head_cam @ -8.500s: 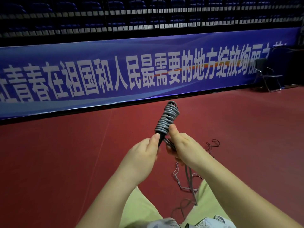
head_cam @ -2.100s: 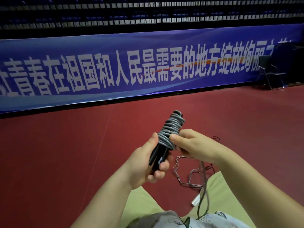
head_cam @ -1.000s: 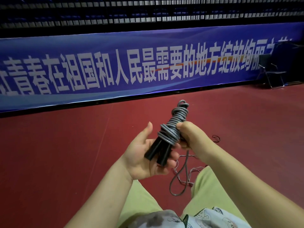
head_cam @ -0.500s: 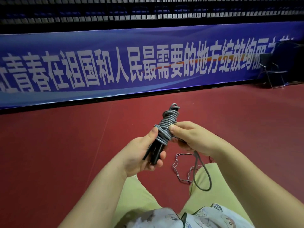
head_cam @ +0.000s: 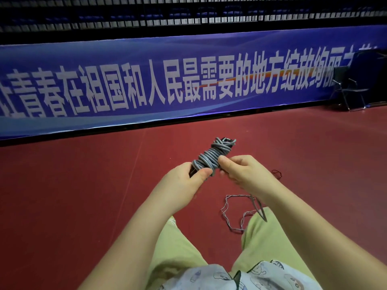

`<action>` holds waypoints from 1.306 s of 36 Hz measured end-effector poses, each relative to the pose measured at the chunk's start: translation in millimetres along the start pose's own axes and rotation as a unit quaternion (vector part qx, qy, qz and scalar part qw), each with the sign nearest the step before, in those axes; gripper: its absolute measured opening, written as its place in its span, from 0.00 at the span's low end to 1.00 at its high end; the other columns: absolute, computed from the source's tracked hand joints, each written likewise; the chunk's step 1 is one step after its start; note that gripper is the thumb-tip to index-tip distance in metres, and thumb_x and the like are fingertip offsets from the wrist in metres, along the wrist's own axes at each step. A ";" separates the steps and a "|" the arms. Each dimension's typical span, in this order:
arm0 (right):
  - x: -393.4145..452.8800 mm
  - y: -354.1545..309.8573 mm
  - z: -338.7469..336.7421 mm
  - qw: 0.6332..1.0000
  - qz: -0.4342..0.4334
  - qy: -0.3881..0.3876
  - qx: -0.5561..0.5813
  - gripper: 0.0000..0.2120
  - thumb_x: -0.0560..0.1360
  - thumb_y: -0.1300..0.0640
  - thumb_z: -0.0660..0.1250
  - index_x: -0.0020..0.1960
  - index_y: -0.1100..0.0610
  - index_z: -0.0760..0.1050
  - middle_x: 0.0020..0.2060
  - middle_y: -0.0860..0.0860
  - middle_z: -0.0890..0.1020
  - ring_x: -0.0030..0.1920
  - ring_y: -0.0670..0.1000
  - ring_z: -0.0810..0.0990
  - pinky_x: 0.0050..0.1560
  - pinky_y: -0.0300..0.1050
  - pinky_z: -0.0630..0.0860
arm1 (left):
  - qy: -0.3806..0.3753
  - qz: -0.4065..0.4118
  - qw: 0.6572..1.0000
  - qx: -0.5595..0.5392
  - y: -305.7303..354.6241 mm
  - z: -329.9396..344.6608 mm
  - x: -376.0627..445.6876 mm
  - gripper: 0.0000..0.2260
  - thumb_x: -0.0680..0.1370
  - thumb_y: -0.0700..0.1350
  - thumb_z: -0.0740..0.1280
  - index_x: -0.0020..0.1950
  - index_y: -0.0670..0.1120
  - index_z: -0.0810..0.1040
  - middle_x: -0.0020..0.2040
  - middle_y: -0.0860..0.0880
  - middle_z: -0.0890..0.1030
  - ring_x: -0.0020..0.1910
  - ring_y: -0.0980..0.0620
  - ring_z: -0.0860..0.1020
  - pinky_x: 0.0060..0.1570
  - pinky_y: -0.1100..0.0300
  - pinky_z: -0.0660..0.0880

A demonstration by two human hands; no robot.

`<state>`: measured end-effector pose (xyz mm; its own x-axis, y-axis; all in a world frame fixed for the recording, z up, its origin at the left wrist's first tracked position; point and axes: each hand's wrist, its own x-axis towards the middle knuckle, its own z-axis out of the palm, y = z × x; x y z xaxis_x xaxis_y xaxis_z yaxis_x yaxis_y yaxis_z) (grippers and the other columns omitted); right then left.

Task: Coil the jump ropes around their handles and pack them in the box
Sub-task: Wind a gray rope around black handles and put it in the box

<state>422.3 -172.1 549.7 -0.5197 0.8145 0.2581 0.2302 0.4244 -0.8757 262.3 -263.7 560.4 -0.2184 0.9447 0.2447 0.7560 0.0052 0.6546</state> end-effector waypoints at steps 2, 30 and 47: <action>-0.2 -1.3 3.6 1.000 0.011 0.013 0.015 0.24 0.74 0.35 0.62 0.35 0.54 0.79 0.24 0.46 0.65 0.24 0.46 0.60 0.29 0.42 0.57 | 0.010 -0.008 0.998 0.059 1.9 1.3 -2.1 0.16 0.75 0.65 0.57 0.46 0.54 0.72 0.39 0.54 0.79 0.41 0.51 0.78 0.43 0.52 0.73; -8.2 -28.3 -12.0 0.982 -0.058 -0.149 0.103 0.16 0.75 0.42 0.66 0.37 0.53 0.69 0.30 0.50 0.64 0.25 0.45 0.56 0.24 0.37 0.53 | -0.155 0.000 0.935 -0.320 3.7 -8.5 -7.6 0.18 0.68 0.58 0.70 0.46 0.44 0.76 0.36 0.49 0.81 0.32 0.51 0.79 0.35 0.60 0.74; -1.5 -19.2 5.7 0.987 0.096 -0.106 0.073 0.19 0.78 0.37 0.57 0.45 0.54 0.69 0.33 0.49 0.68 0.24 0.44 0.61 0.26 0.38 0.60 | 0.064 0.000 0.997 0.048 -8.5 3.8 -8.6 0.14 0.70 0.59 0.71 0.50 0.56 0.73 0.42 0.57 0.79 0.44 0.55 0.77 0.48 0.51 0.76</action>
<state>414.0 -183.7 563.8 -0.6412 0.7674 0.0036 0.2281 0.1950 -0.9539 260.1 -270.7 550.0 -0.2902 0.8951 0.3384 0.8104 0.0418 0.5844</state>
